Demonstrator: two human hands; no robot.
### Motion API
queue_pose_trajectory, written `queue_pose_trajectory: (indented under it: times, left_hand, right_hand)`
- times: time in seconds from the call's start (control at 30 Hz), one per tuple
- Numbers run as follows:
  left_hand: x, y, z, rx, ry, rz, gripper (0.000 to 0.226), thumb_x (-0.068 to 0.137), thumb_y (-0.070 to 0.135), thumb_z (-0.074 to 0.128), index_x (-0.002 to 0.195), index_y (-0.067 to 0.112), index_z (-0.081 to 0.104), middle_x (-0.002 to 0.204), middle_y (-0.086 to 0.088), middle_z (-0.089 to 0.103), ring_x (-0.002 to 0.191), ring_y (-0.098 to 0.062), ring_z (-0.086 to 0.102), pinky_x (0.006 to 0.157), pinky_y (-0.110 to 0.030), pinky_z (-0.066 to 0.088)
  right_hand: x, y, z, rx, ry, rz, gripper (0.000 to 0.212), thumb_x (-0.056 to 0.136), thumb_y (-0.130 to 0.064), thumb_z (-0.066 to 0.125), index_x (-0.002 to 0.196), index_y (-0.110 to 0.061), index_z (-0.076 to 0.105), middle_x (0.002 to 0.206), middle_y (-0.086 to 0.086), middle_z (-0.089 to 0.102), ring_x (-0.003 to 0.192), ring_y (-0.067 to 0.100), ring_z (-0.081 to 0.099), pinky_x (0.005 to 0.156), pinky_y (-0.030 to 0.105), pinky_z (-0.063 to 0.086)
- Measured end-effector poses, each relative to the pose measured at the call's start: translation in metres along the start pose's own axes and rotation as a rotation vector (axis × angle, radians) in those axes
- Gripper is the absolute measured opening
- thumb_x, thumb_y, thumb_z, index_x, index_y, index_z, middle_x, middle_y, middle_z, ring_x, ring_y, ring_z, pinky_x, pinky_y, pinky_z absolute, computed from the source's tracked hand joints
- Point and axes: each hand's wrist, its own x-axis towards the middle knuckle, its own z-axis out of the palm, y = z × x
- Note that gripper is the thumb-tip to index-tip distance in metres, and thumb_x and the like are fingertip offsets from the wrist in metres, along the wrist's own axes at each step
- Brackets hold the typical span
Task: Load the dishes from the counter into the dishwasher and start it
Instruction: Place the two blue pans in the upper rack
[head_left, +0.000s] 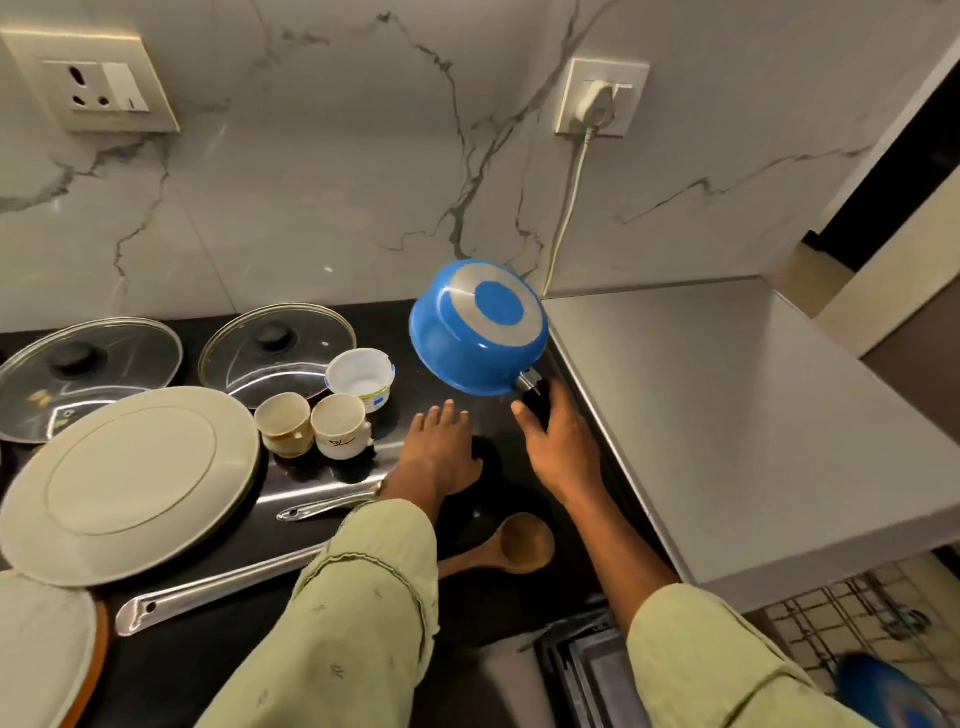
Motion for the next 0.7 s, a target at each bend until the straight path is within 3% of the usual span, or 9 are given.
queue_pose_trajectory:
  times: [0.2,0.33,0.43,0.57,0.7]
  left_hand:
    - [-0.052,0.025,0.009,0.042,0.126,0.033,0.071,0.100,0.043,0.044,0.158,0.014,0.016,0.166,-0.010,0.005,0.153,-0.027,0.002,0.123,-0.043,0.003]
    - [-0.087,0.047,0.019,0.091,0.159,-0.025,0.076,0.100,0.052,0.041,0.159,0.016,0.009,0.167,-0.008,-0.002,0.153,-0.027,-0.003,0.123,-0.043,0.001]
    - [-0.116,0.068,0.026,0.093,0.173,-0.076,0.077,0.100,0.053,0.039,0.159,0.016,0.007,0.166,-0.009,-0.003,0.153,-0.027,-0.003,0.123,-0.044,0.000]
    - [-0.154,0.103,0.044,0.046,0.227,-0.124,0.078,0.098,0.054,0.041,0.159,0.015,0.011,0.166,-0.009,0.002,0.153,-0.028,0.000,0.124,-0.045,0.003]
    - [-0.196,0.139,0.071,0.065,0.250,-0.157,0.081,0.096,0.056,0.044,0.158,0.015,0.013,0.166,-0.010,0.005,0.153,-0.029,0.002,0.124,-0.045,0.004]
  right_hand:
    - [-0.025,0.023,-0.014,0.212,0.007,0.053,0.034,0.099,-0.029,0.054,0.128,-0.011,0.052,0.107,-0.002,0.058,0.106,0.020,0.058,0.069,0.020,0.037]
    - [-0.051,0.044,-0.037,0.313,-0.003,0.056,0.034,0.099,-0.027,0.054,0.128,-0.008,0.048,0.113,0.006,0.061,0.101,0.022,0.058,0.082,0.030,0.043]
    - [-0.070,0.060,-0.053,0.359,-0.040,0.061,0.042,0.098,-0.028,0.054,0.132,-0.006,0.043,0.123,0.016,0.062,0.112,0.034,0.059,0.098,0.046,0.048]
    - [-0.100,0.087,-0.081,0.337,-0.157,0.057,0.044,0.100,-0.024,0.052,0.140,-0.012,0.038,0.131,0.008,0.059,0.122,0.024,0.054,0.097,0.032,0.042]
    - [-0.136,0.116,-0.104,0.309,-0.287,0.086,0.052,0.100,-0.023,0.053,0.147,-0.018,0.031,0.143,0.004,0.049,0.131,0.024,0.047,0.106,0.040,0.039]
